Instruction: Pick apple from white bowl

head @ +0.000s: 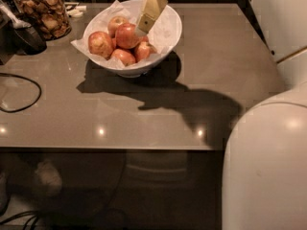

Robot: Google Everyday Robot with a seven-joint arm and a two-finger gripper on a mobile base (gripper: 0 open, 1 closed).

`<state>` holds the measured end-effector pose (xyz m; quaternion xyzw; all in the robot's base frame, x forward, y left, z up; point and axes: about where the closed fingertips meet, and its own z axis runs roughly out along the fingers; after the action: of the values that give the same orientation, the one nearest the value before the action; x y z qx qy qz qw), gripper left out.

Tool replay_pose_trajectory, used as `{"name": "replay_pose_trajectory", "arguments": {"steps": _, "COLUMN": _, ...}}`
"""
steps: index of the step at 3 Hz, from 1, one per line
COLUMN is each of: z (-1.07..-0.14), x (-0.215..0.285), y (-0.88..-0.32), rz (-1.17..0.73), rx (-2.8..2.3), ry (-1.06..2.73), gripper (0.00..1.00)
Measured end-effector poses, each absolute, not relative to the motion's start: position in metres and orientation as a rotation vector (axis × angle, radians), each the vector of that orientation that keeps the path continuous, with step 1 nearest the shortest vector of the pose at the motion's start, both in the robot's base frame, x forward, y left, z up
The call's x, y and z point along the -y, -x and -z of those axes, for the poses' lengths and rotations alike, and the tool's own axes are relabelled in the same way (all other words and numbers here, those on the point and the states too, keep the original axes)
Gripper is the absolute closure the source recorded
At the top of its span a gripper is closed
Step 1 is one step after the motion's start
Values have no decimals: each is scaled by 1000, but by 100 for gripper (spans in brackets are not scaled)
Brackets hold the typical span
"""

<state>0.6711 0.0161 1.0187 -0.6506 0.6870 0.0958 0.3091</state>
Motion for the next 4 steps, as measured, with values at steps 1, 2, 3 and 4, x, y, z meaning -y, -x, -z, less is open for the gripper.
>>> {"name": "replay_pose_trajectory", "arguments": {"steps": 1, "z": -1008, "x": -23, "y": -684, "rz": -298, "rx": -1837, "ry": 1674, "gripper": 0}}
{"name": "replay_pose_trajectory", "arguments": {"steps": 2, "z": -994, "x": -30, "y": -695, "rz": -362, "rx": -1868, "ry": 1651, "gripper": 0}}
{"name": "replay_pose_trajectory", "arguments": {"steps": 3, "z": -976, "x": -38, "y": -708, "rz": -443, "rx": -1889, "ry": 1633, "gripper": 0}}
{"name": "replay_pose_trajectory", "arguments": {"steps": 4, "z": -976, "x": -38, "y": -708, "rz": -443, "rx": -1889, "ry": 1633, "gripper": 0}}
